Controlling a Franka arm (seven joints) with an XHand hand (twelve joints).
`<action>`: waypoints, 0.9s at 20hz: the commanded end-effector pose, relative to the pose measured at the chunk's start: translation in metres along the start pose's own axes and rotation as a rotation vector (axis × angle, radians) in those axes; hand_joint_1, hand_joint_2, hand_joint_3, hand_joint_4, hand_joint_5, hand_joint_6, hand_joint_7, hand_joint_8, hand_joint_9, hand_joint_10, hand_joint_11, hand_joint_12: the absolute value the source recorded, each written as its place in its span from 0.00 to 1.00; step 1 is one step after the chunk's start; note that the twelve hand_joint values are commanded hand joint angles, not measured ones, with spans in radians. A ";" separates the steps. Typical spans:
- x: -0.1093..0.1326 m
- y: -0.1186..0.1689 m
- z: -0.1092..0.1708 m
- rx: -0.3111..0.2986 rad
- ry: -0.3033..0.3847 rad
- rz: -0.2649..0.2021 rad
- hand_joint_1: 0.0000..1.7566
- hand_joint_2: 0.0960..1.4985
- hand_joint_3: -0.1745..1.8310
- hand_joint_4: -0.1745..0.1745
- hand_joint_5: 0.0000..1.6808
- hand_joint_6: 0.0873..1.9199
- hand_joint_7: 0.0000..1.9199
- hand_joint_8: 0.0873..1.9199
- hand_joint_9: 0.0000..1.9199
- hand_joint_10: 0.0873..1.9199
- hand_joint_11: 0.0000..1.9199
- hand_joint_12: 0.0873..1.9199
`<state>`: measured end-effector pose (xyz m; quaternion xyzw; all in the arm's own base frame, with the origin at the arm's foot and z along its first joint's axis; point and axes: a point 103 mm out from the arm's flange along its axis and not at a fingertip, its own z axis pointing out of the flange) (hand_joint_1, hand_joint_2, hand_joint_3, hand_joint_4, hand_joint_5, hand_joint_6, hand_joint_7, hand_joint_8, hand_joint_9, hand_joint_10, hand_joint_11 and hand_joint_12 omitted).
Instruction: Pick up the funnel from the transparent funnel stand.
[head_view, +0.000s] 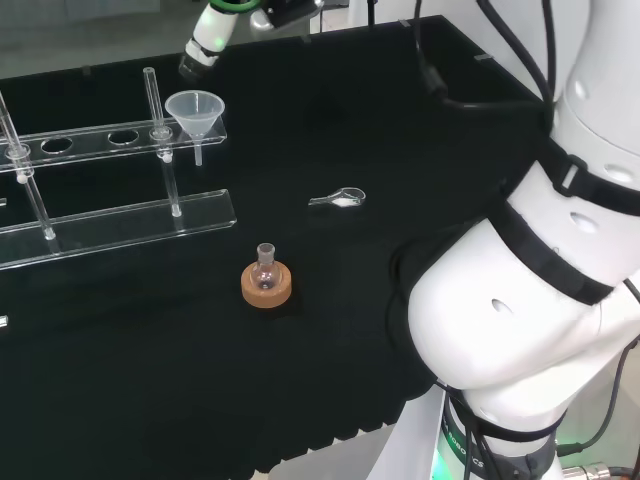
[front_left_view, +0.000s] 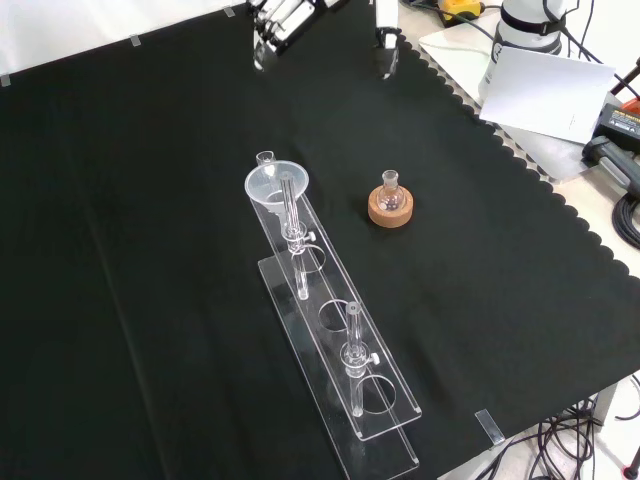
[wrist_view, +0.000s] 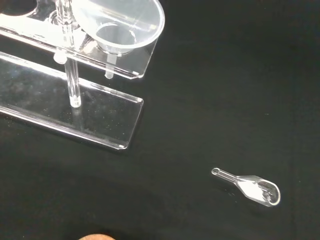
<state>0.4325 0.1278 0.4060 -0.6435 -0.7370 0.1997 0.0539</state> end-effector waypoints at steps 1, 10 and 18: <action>0.020 0.031 0.004 0.023 -0.033 0.002 0.34 0.37 0.11 0.58 0.04 0.00 0.07 0.27 0.09 0.37 0.00 0.81; 0.030 0.073 0.014 0.090 -0.026 0.028 0.34 0.38 0.11 0.58 0.04 0.00 0.06 0.26 0.09 0.37 0.00 0.80; 0.023 0.103 0.044 0.194 0.011 0.045 0.32 0.37 0.10 0.56 0.00 0.00 0.01 0.21 0.01 0.35 0.00 0.76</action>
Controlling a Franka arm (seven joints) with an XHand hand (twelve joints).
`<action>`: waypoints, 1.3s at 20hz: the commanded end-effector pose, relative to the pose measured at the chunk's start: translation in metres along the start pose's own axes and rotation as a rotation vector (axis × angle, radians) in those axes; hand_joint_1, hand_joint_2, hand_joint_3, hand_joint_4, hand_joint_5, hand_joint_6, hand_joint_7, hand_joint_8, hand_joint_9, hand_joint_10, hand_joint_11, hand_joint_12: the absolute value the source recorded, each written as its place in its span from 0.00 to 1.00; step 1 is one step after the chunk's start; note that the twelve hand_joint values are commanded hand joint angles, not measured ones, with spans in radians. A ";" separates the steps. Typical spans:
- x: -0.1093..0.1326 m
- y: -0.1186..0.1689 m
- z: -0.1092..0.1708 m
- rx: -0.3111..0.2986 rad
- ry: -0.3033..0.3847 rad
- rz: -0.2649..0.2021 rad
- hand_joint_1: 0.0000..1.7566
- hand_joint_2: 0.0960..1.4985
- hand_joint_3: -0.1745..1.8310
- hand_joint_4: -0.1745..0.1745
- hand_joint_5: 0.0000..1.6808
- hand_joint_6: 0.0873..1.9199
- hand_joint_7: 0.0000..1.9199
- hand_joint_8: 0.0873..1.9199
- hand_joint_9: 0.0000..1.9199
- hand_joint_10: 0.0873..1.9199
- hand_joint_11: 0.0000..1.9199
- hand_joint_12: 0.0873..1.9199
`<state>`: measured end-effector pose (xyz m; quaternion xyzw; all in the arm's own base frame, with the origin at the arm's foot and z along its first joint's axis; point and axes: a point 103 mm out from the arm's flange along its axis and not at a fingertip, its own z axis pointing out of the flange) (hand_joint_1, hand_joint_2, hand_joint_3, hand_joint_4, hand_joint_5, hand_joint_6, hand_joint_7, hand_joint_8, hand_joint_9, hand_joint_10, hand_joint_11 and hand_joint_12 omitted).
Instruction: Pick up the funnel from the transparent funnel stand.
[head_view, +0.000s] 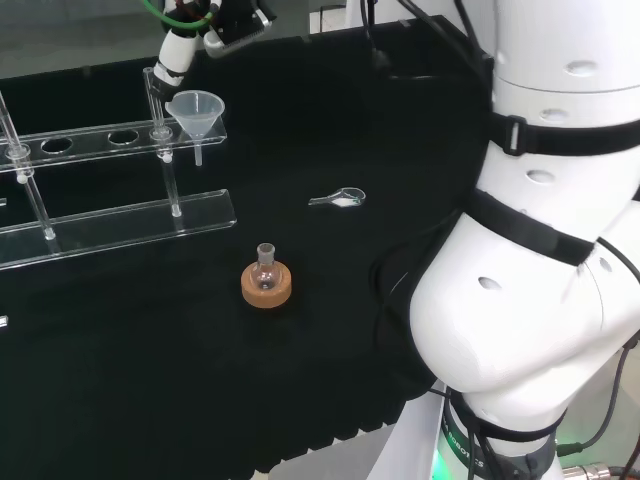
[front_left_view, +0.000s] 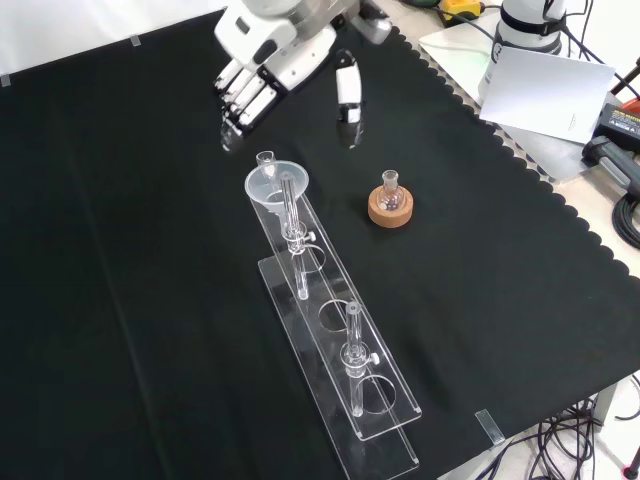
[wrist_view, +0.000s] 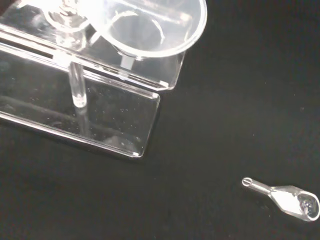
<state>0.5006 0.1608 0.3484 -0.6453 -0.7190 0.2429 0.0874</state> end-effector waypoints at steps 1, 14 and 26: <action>-0.007 0.021 0.023 0.090 0.026 0.027 0.32 0.37 0.10 0.56 0.00 0.00 0.00 0.15 0.01 0.27 0.00 0.74; 0.013 0.031 0.039 0.151 0.028 0.011 0.31 0.37 0.09 0.55 0.00 0.00 0.01 0.00 0.00 0.05 0.00 0.65; 0.018 0.045 0.049 0.137 0.052 0.020 0.31 0.37 0.09 0.52 0.00 0.00 0.02 0.00 0.00 0.13 0.00 0.68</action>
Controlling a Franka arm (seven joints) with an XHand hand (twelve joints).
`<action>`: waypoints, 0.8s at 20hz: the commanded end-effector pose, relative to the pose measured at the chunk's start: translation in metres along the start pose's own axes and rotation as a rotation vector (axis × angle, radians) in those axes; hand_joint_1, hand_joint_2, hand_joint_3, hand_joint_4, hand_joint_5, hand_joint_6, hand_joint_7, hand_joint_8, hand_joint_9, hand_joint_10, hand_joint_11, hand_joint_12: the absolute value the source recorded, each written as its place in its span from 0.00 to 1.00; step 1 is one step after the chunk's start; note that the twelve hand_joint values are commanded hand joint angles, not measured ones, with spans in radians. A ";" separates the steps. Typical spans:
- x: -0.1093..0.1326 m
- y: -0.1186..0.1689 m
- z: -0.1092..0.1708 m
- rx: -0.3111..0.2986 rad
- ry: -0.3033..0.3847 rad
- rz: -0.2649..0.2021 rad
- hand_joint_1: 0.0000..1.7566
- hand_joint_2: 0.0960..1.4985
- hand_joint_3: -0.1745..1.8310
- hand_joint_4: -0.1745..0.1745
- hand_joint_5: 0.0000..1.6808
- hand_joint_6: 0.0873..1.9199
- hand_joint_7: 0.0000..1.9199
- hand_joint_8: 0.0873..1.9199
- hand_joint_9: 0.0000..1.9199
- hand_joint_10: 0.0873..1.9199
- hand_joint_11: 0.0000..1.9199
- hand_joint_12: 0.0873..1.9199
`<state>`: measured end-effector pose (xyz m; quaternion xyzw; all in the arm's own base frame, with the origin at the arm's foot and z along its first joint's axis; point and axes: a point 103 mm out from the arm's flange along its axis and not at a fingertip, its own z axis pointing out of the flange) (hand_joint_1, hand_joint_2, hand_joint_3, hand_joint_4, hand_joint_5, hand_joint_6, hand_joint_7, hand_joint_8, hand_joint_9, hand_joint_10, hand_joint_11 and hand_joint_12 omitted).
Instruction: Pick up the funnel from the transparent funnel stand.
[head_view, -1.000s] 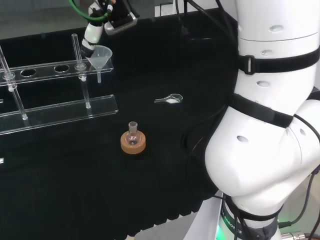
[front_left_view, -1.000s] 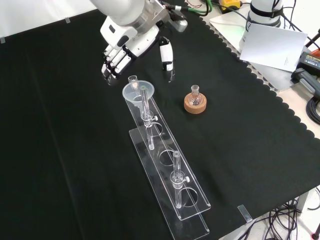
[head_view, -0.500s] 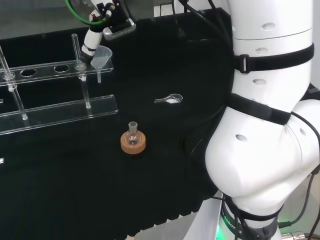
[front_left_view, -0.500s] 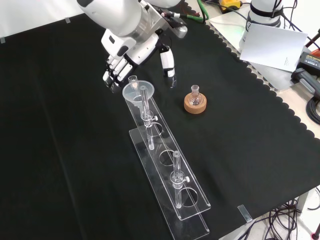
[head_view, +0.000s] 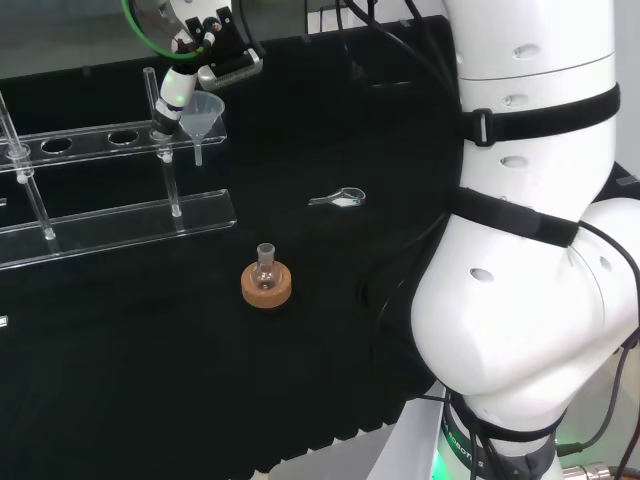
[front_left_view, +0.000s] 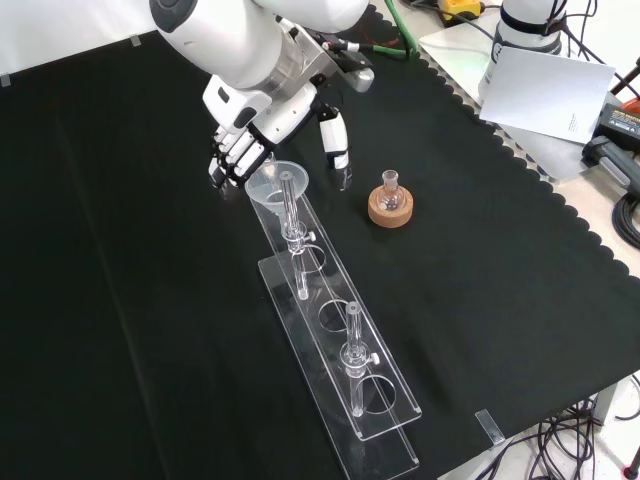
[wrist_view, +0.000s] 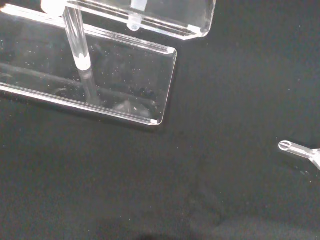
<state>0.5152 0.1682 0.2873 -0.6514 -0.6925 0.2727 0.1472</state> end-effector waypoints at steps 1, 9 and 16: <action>0.001 0.005 0.005 0.005 -0.004 0.001 0.31 0.37 0.09 0.51 0.00 0.00 0.02 0.00 0.00 0.14 0.00 0.68; 0.002 0.014 0.012 -0.046 0.000 0.012 0.33 0.38 0.09 0.49 0.00 0.00 0.05 0.01 0.00 0.26 0.00 0.72; -0.002 0.019 0.014 -0.075 0.004 0.025 0.37 0.40 0.09 0.44 0.00 0.00 0.03 0.27 0.01 0.45 0.00 0.80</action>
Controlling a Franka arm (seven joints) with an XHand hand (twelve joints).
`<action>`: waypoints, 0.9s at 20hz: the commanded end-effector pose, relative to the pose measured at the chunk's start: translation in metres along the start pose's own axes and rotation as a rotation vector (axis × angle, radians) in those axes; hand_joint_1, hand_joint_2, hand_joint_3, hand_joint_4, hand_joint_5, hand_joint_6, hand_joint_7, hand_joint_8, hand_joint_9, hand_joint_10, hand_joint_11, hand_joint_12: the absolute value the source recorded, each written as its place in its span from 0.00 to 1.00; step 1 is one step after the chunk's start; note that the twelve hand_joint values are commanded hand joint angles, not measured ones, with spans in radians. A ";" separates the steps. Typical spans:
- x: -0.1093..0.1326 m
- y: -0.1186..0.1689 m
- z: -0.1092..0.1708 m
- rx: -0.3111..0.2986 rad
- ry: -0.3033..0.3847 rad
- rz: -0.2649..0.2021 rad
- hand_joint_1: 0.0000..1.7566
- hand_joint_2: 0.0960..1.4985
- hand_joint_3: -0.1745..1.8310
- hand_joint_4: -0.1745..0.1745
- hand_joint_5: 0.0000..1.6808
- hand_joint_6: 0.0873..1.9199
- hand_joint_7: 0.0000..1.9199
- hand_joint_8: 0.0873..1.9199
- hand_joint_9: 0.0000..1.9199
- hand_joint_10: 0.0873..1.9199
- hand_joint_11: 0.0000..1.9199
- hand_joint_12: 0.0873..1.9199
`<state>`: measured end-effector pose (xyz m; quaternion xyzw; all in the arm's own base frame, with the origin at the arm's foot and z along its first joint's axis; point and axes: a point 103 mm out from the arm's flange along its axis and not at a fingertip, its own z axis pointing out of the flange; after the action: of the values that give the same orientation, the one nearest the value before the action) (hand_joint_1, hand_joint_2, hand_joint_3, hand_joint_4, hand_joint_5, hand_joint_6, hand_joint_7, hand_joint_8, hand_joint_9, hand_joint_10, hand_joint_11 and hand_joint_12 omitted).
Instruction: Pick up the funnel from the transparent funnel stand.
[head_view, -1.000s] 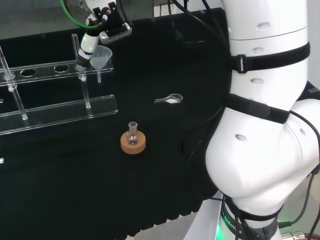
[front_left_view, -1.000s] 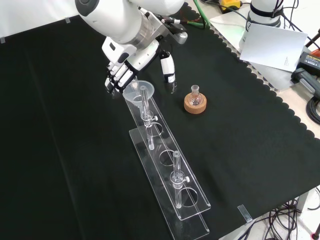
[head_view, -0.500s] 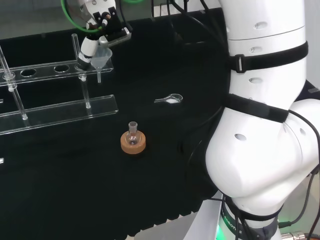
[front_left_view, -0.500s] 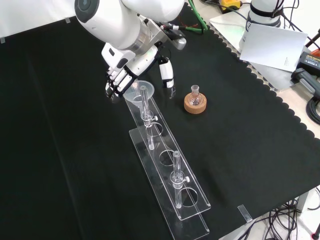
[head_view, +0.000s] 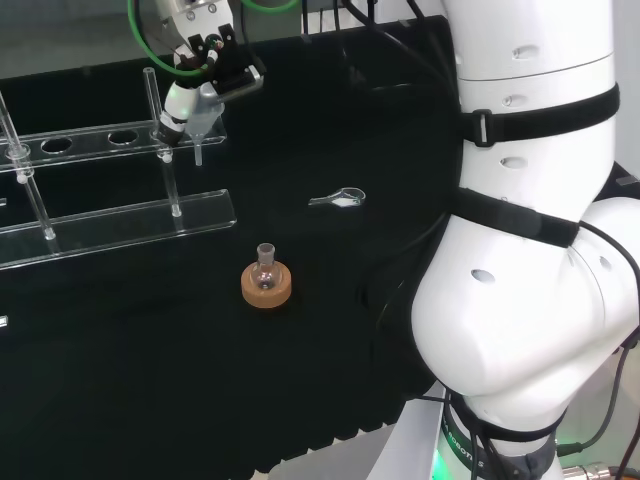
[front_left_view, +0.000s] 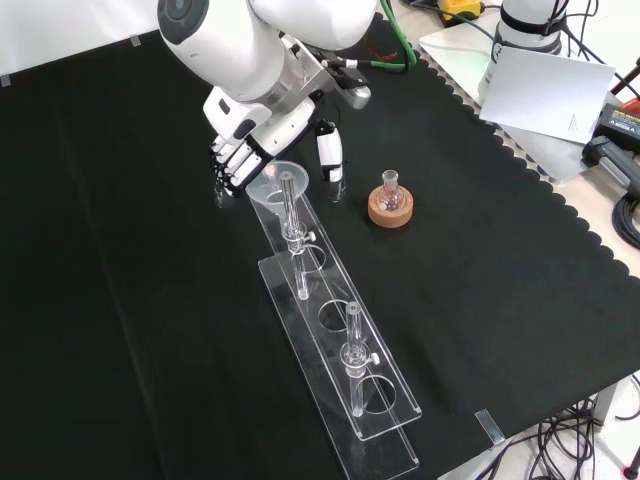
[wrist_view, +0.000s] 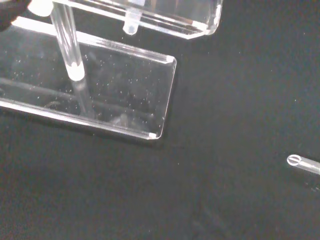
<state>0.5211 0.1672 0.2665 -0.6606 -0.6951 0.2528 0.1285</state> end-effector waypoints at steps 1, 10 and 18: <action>-0.004 0.002 0.000 -0.022 0.003 0.012 0.37 0.40 0.09 0.44 0.00 0.00 0.03 0.29 0.01 0.45 0.00 0.81; -0.006 0.010 0.007 -0.019 -0.013 0.023 0.39 0.40 0.09 0.44 0.08 0.00 0.09 0.33 0.09 0.43 0.03 0.81; -0.006 0.012 0.007 -0.062 0.005 0.021 0.42 0.42 0.10 0.46 0.26 0.00 0.26 0.28 0.28 0.31 0.13 0.76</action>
<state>0.5269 0.1608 0.2545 -0.6691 -0.6929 0.2440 0.1122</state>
